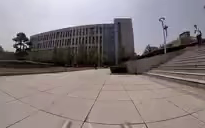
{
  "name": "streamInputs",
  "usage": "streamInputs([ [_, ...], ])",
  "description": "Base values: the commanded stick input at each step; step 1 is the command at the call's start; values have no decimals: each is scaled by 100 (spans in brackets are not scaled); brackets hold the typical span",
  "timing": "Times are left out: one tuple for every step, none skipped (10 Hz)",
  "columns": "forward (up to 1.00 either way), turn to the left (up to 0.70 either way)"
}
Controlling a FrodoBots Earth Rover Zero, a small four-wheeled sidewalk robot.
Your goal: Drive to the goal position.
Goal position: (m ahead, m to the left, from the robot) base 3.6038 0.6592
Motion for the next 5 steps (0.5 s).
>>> streamInputs([
  [100, -1],
  [100, -1],
  [100, -1],
  [100, -1],
  [100, -1],
])
